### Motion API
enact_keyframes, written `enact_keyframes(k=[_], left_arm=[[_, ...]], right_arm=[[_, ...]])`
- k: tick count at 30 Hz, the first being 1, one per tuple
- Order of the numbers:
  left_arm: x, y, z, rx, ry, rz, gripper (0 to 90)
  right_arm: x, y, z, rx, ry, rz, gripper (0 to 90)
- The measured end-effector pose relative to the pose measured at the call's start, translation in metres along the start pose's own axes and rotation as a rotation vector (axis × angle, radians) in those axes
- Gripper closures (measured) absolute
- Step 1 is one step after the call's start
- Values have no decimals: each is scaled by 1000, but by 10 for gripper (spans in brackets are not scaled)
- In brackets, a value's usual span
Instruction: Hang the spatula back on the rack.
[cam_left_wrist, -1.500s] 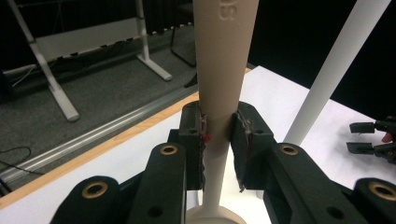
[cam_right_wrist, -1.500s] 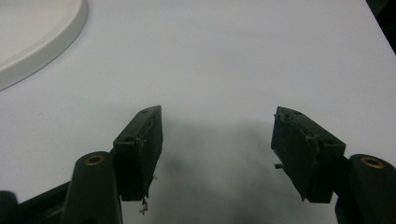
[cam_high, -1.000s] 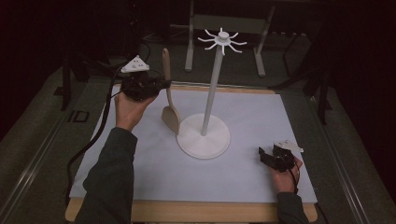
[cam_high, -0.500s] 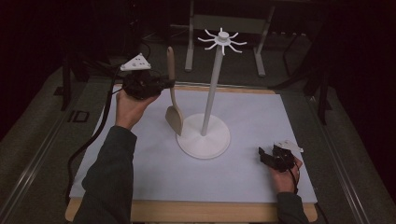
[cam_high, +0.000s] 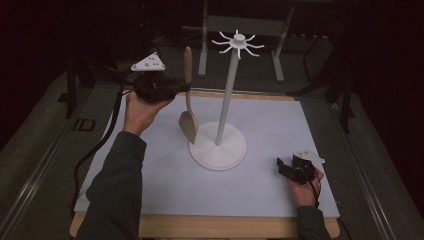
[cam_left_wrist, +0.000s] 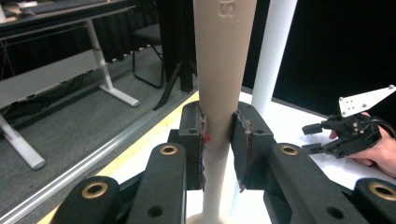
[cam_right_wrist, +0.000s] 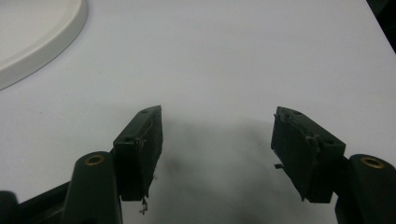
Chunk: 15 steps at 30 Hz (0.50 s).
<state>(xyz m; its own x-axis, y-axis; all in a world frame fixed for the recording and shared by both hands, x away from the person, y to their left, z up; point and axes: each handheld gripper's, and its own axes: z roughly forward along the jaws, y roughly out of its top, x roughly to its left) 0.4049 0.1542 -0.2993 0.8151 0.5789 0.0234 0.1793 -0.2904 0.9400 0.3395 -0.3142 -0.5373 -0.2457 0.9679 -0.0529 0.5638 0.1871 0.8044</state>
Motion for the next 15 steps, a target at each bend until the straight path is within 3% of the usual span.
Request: enact_keyframes(k=[15], left_arm=[[-5, 23, 10, 15, -28, 31, 753]], right_arm=[[0, 0, 0, -1, 2, 2, 336]])
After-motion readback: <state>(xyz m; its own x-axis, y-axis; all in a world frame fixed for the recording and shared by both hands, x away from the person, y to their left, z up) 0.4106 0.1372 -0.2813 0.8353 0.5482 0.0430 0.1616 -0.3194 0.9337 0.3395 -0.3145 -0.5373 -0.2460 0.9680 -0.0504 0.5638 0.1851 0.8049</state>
